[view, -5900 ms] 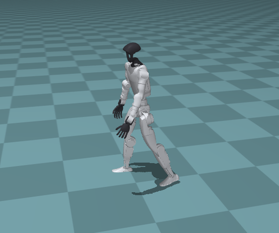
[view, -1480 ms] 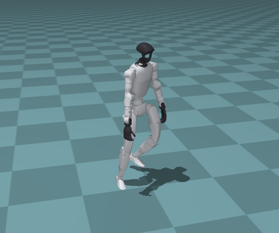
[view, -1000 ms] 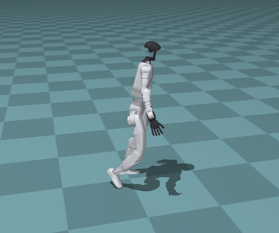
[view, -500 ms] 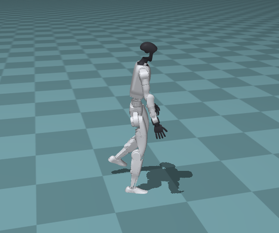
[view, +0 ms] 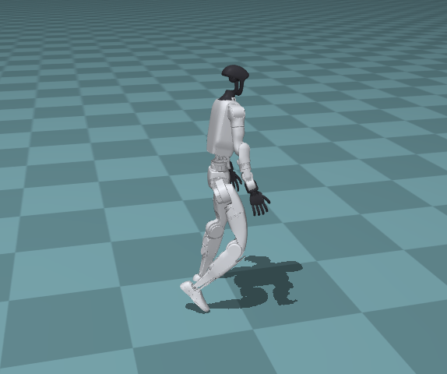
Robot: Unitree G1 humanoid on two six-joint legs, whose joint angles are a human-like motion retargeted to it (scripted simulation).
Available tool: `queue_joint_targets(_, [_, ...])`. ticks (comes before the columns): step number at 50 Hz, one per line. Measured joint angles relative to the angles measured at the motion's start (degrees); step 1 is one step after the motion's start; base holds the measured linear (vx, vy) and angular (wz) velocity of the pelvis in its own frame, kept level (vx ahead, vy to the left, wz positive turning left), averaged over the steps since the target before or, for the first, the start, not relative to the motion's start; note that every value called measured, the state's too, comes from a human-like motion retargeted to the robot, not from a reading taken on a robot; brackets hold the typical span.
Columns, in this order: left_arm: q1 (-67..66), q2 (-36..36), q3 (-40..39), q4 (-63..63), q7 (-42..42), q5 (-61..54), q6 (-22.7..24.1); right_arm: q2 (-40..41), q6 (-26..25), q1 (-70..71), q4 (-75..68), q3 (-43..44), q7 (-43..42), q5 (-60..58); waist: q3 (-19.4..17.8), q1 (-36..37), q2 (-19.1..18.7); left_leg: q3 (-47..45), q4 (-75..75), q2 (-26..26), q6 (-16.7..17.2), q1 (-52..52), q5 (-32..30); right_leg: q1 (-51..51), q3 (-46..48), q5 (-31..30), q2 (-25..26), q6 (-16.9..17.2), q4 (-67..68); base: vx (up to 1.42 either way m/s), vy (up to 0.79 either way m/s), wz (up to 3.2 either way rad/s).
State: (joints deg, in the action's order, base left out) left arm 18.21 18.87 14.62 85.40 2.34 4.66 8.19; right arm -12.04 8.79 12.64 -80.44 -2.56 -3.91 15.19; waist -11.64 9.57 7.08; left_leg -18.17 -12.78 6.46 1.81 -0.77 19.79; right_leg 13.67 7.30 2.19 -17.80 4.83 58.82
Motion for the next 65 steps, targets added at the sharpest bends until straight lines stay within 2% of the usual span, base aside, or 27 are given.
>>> queue_joint_targets(3, [3.9,-0.5,1.8,-2.8,-0.9,0.3,0.8,-0.1,-0.1,-1.4,-1.2,0.8,0.8,-2.4,-0.5,-1.5,-0.2,1.9,2.2,-0.6,-0.1,-2.5,-0.2,3.2,2.5,3.0,-0.3,-0.8,-2.9,0.45,0.07,0.64])
queue_joint_targets(8, [9.6,-2.3,4.4,-5.9,-0.5,1.1,2.2,-1.2,-0.1,-2.7,-3.8,0.6,2.6,-2.4,-1.7,-5.5,-0.4,4.8,0.8,-2.5,-0.4,-5.4,2.1,3.7,6.1,5.5,0.2,1.3,-23.3,0.47,0.01,0.65])
queue_joint_targets(10, [11.0,-2.7,5.1,-7.1,-0.1,0.9,3.0,-1.6,-0.1,-2.8,-4.6,0.6,3.0,-2.7,-1.6,-6.7,0.0,5.2,0.5,-3.5,0.0,-6.6,2.6,2.8,5.8,3.4,1.4,2.7,-36.5,0.48,-0.10,0.36])
queue_joint_targets(12, [11.9,-2.8,5.8,-8.8,-0.3,-1.0,3.9,-2.2,-0.7,-2.4,-5.3,1.7,3.1,-4.8,-1.8,-7.6,-0.3,5.8,1.9,-4.4,0.0,-9.0,2.2,0.3,4.6,-2.3,3.2,4.8,-50.3,0.51,-0.14,0.16])
queue_joint_targets(13, [11.6,-2.7,6.4,-9.7,-0.1,0.3,4.4,-2.3,-0.3,-2.5,-5.5,1.4,3.1,-4.0,-1.6,-8.1,-0.1,5.8,0.4,-4.7,0.1,-9.4,3.0,0.5,3.4,-4.7,3.2,5.9,-51.9,0.53,-0.15,0.02])
queue_joint_targets(15, [11.3,-2.4,6.2,-12.0,-0.7,-1.0,3.9,-2.8,-1.4,-1.3,-5.8,2.5,2.8,-5.3,-1.7,-8.2,-1.5,6.4,1.9,-4.2,-1.3,-12.2,1.6,-2.4,1.1,-8.6,5.3,3.5,-57.0,0.55,-0.18,-0.24])
queue_joint_targets(16, [10.8,-2.2,5.8,-13.0,-0.9,-1.3,3.4,-3.1,-1.8,-0.6,-5.8,2.9,2.6,-5.9,-2.1,-8.2,-2.5,6.6,2.1,-3.8,-1.6,-13.7,0.5,-4.4,1.0,-7.2,5.9,2.2,-57.7,0.58,-0.19,-0.37])
queue_joint_targets(20, [6.3,-2.1,2.7,-15.2,-1.0,1.3,1.2,-3.8,-1.8,1.5,-4.8,1.9,2.2,-4.2,-3.7,-8.8,-4.4,7.9,-8.2,-2.6,-1.2,-15.0,-3.8,-10.3,-0.1,0.2,6.1,0.5,-53.4,0.61,-0.18,-0.33])
queue_joint_targets(23, [1.7,-2.8,-0.4,-15.6,0.1,-0.5,-1.0,-4.0,-2.7,2.5,-3.3,1.4,0.8,-3.1,-3.0,-8.4,-4.7,8.2,-27.0,-1.9,-0.9,-6.8,-6.9,-12.2,-1.1,3.9,5.1,-0.5,-51.0,0.54,-0.14,-0.37])
queue_joint_targets(25, [-1.1,-3.3,-2.5,-15.1,0.4,-1.9,-1.6,-4.0,-2.7,3.4,-2.2,1.2,-0.3,-2.8,-1.8,-7.3,-4.7,6.7,-37.6,-1.0,-1.7,-0.2,-7.0,-12.5,-2.1,5.3,4.5,-0.4,-50.6,0.50,-0.07,-0.46])
queue_joint_targets(28, [-4.7,-4.0,-4.6,-12.8,1.3,-1.8,-1.9,-3.5,-2.5,5.4,-1.6,-0.7,-0.8,-2.9,-1.4,-4.5,-3.9,0.2,-42.7,1.2,-4.5,4.8,-2.5,-13.0,-4.4,6.8,3.4,0.8,-50.1,0.49,-0.03,-0.69])
queue_joint_targets(31, [-7.1,-4.0,-5.7,-8.6,3.1,1.4,-2.2,-2.5,-2.7,8.8,-2.0,-3.0,-0.1,-4.4,-2.0,-1.1,-3.0,-4.5,-36.9,1.7,-4.6,6.7,-0.8,-13.6,-7.0,8.3,3.0,1.2,-49.0,0.49,0.01,-0.86])
queue_joint_targets(35, [-9.1,-3.5,-5.7,-2.3,4.3,6.1,-2.1,-1.1,-2.1,12.2,-1.4,-4.8,0.9,-7.3,-3.2,2.9,-2.4,-7.0,-15.1,0.4,-2.9,6.0,-2.6,-16.4,-8.7,10.2,3.3,2.6,-49.3,0.51,0.08,-0.61])
queue_joint_targets(37, [-9.6,-3.1,-5.6,0.5,4.5,5.6,-0.8,-0.4,-0.7,12.8,-0.4,-5.9,1.4,-7.8,-3.1,4.2,-2.7,-9.3,-2.1,0.7,-2.5,5.0,-5.7,-18.4,-8.4,11.0,4.2,3.3,-50.2,0.53,0.16,-0.24])
queue_joint_targets(40, [-10.7,-2.3,-5.6,3.9,5.1,3.2,1.7,0.6,1.9,12.4,1.0,-8.3,2.7,-7.9,-2.0,5.6,-2.9,-11.2,13.8,1.0,-0.7,3.9,-14.1,-21.4,-7.8,11.7,6.0,3.4,-51.2,0.56,0.21,-0.15])
queue_joint_targets(43, [-11.8,-1.6,-6.3,5.5,5.7,-0.4,2.6,0.7,3.2,10.7,1.6,-9.6,4.3,-7.0,-0.4,6.0,-2.6,-8.1,17.8,1.5,1.6,3.0,-19.1,-23.7,-7.6,11.7,7.3,2.5,-49.8,0.57,0.24,0.01])
queue_joint_targets(45, [-11.6,-1.2,-6.6,5.8,5.8,-2.9,3.0,0.4,3.5,9.4,1.6,-8.8,4.7,-5.7,0.3,5.1,-2.2,-6.7,17.8,1.7,1.7,1.2,-17.8,-24.4,-7.6,11.1,8.0,2.3,-46.6,0.56,0.26,0.40])
queue_joint_targets(48, [-9.9,-0.4,-4.8,5.5,5.1,-4.8,4.9,0.1,4.5,6.2,1.2,-5.3,3.5,-4.1,0.4,3.3,-2.0,-4.8,17.6,2.3,1.5,-2.7,-14.1,-21.9,-7.6,6.2,9.4,2.8,-33.9,0.53,0.26,0.66])
queue_joint_targets(52, [-3.8,1.2,-0.6,3.6,1.5,-2.8,5.4,0.3,3.9,1.8,1.0,-1.1,0.3,-4.9,0.0,2.6,-0.4,-2.4,15.8,2.5,0.8,-4.7,-10.7,-10.0,-5.1,-1.1,8.5,2.7,-9.5,0.44,0.17,0.54])
queue_joint_targets(55, [2.6,2.1,0.5,1.2,-1.2,-1.0,4.2,0.7,2.5,-0.6,0.8,0.1,0.1,-6.3,-1.1,1.8,0.9,-0.6,14.9,1.8,1.3,-5.6,-8.5,-3.5,0.5,2.5,4.7,0.2,-2.2,0.39,0.11,0.69])
queue_joint_targets(57, [6.7,2.1,0.4,-0.7,-1.6,-1.0,3.9,0.7,1.8,-1.8,0.3,0.1,2.1,-7.2,-1.9,0.2,1.3,1.5,14.7,1.4,1.7,-6.1,-7.6,-1.8,2.4,4.5,4.7,0.0,-5.9,0.38,0.08,1.01])
queue_joint_targets(60, [12.1,1.4,0.7,-3.9,-1.2,-2.7,4.1,0.6,0.9,-2.8,-1.1,-0.7,5.1,-8.0,-3.0,-2.3,1.7,4.8,14.6,0.6,1.9,-6.8,-6.5,-1.6,3.2,5.4,6.7,0.8,-20.2,0.38,0.04,1.03])
queue_joint_targets(65, [18.6,0.1,2.9,-9.2,-2.4,-8.5,5.3,0.4,-1.2,-2.6,-3.1,-1.4,4.9,-10.1,-5.3,-4.8,3.9,7.9,14.1,-3.2,1.9,-9.7,-3.9,-5.2,0.5,-5.5,7.1,4.2,-55.6,0.42,-0.04,0.59])
